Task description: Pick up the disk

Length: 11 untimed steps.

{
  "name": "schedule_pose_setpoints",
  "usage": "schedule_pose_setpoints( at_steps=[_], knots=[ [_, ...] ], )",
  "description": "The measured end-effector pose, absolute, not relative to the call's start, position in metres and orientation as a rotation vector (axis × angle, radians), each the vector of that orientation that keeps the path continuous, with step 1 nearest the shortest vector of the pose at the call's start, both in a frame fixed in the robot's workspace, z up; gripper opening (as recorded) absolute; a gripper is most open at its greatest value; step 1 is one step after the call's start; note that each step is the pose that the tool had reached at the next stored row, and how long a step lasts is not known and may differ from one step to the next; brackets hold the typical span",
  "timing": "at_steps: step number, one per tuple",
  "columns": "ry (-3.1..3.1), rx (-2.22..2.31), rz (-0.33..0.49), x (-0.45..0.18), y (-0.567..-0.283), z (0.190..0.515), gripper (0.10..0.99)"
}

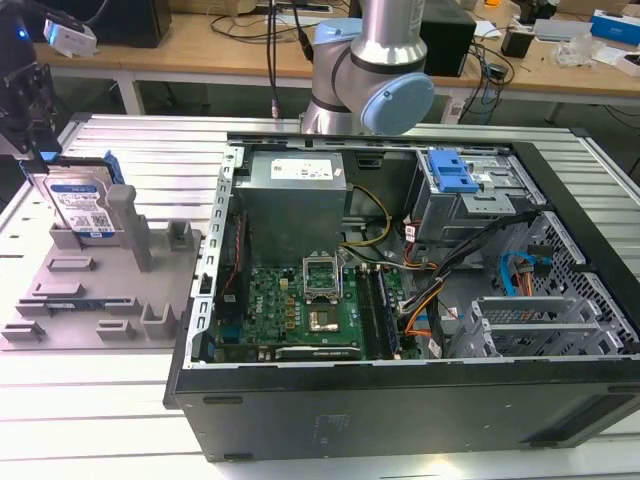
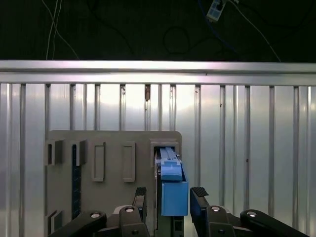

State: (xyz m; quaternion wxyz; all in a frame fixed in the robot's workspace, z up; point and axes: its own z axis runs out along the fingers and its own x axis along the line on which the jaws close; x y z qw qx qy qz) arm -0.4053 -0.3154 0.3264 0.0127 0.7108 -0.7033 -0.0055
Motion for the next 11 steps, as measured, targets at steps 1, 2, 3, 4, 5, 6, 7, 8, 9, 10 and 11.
schedule_pose_setpoints(
  at_steps=[1,2,3,4,5,6,7,8,9,10,11],
  knots=[
    [-2.192,2.215,-0.017,-0.405,-0.315,0.325,0.482],
    [-2.192,2.215,-0.017,-0.405,-0.315,0.323,0.482],
    [-2.192,2.215,-0.017,-0.405,-0.315,0.322,0.482],
    [-2.192,2.215,-0.017,-0.405,-0.315,0.321,0.482],
    [-2.192,2.215,-0.017,-0.406,-0.315,0.319,0.482],
    [-2.192,2.215,-0.017,-0.406,-0.315,0.318,0.482],
    [-2.192,2.215,-0.017,-0.406,-0.314,0.317,0.482],
    [-2.192,2.215,-0.017,-0.406,-0.314,0.316,0.482],
    [-2.192,2.215,-0.017,-0.406,-0.314,0.315,0.482],
    [-2.192,2.215,-0.017,-0.406,-0.313,0.314,0.482],
    [-2.192,2.215,-0.017,-0.406,-0.313,0.313,0.482]
  ],
)
